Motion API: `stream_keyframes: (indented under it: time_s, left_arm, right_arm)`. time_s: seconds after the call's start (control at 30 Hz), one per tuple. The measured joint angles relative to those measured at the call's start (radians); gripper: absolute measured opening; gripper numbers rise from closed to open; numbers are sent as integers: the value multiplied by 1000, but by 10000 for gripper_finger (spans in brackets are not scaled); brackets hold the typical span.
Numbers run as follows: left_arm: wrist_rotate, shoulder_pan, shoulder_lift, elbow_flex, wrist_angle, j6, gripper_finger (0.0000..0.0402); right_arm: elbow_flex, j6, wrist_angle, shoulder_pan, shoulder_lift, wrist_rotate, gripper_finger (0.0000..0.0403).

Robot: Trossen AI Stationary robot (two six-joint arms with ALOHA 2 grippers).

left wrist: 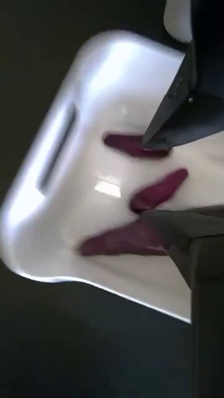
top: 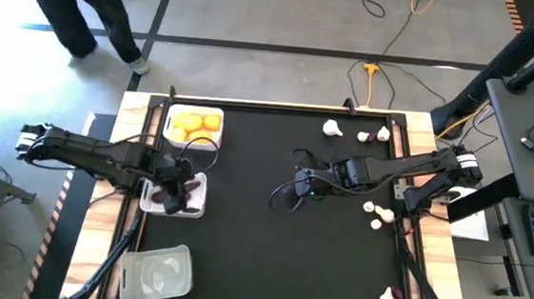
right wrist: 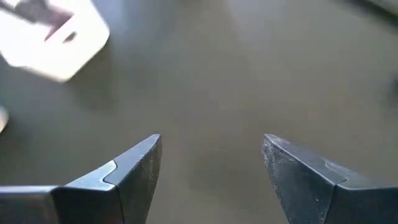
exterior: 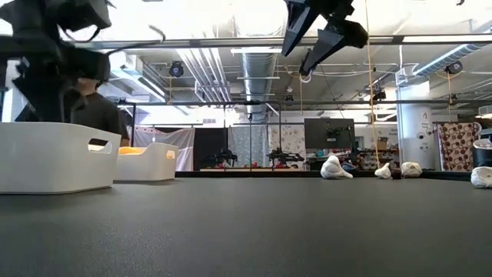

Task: Sort produce into baskets
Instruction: Put the eggplant into the bottom white bin

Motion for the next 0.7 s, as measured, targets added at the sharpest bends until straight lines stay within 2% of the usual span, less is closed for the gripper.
stream_keyframes:
  time_s: [0.1, 0.23, 0.4, 0.57, 0.7]
  left_arm:
    - [-30, 0, 4, 69, 4, 50, 161]
    - [-130, 0, 8, 187, 40, 128, 162]
    - [-227, 0, 20, 294, 203, 276, 160]
    - [-227, 0, 48, 318, 401, 366, 159]
    - [-226, 0, 89, 318, 441, 386, 159]
  right_arm:
    - [-2, 49, -42, 19, 0, -106, 266]
    - [-20, 160, -135, 65, 0, -206, 261]
    - [-88, 328, -218, 145, 4, -366, 262]
    - [-187, 465, -225, 250, 46, -686, 270]
    - [-261, 483, -225, 353, 105, -946, 272]
